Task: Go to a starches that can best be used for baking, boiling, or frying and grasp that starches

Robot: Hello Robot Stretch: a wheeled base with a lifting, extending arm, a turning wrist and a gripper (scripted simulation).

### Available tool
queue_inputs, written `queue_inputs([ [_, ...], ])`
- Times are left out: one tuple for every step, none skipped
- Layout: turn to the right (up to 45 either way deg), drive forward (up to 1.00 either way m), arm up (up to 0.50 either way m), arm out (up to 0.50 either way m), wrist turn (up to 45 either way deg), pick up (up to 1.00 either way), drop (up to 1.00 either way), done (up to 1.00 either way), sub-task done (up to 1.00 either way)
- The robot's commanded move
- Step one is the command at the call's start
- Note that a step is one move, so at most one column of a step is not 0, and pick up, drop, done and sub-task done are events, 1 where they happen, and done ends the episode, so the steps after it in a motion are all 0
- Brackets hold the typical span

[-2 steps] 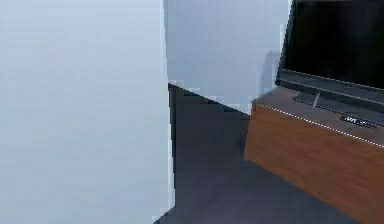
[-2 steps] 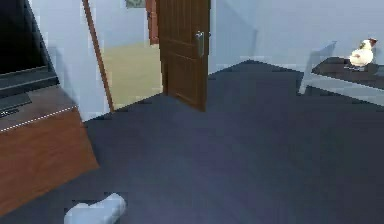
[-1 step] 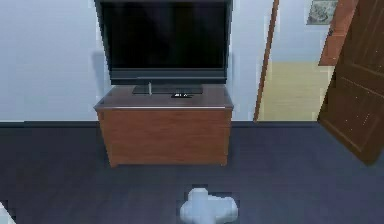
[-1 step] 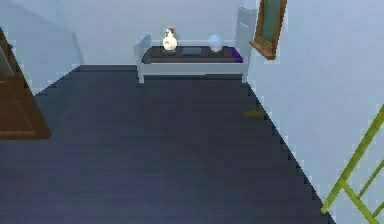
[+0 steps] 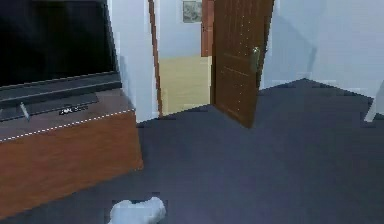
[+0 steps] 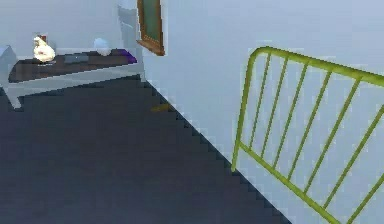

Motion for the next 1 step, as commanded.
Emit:
queue_inputs([
  [0.0, 1.0, 0.0, 0.0, 0.0, 0.0, 0.0, 0.0, 0.0],
])
